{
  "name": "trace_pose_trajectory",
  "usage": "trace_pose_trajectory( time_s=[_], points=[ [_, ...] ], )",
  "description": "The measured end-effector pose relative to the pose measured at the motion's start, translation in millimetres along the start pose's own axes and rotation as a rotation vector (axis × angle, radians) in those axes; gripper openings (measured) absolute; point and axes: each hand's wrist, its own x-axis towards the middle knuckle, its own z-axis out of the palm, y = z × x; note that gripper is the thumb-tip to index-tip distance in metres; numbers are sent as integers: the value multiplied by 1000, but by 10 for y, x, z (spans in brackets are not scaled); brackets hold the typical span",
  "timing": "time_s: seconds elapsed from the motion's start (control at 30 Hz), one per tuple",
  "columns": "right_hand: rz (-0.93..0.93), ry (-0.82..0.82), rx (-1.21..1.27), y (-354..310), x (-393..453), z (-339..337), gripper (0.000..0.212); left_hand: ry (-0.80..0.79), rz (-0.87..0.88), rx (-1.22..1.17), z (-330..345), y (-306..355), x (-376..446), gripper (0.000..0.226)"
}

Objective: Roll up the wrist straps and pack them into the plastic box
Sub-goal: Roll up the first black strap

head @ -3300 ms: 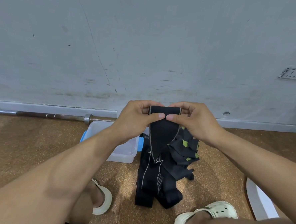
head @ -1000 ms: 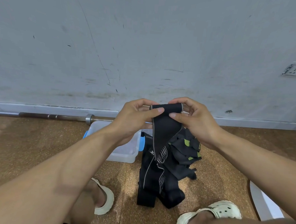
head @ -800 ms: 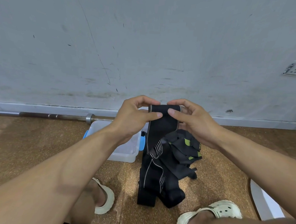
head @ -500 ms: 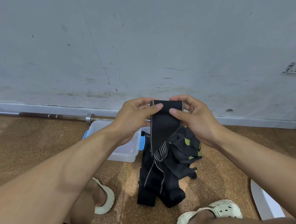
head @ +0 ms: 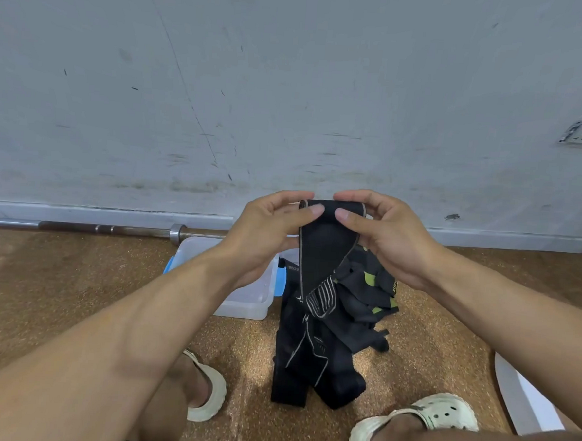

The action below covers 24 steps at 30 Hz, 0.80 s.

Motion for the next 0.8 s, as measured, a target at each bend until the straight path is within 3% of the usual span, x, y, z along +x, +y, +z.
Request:
trace_pose_trajectory(
  time_s=[0.13,0.3,0.47,0.7,0.8],
  points=[
    [-64,38,-65,12,-5,5,29,-8,-96,1,16,-23,-1,30],
    [-59,39,-99,37,2,29,41,94,-38,-40,40,-54,19,24],
    [29,4,-30,27,-7,38,33,78,5,13,8,-55,34,32],
    [-98,126,-301,185,-39,138,34,114,-5,234,182,-204,3,28],
    [-115,114,-496,255,-58,156,34,122,-40,262,242,-205,-39,60]
  ],
)
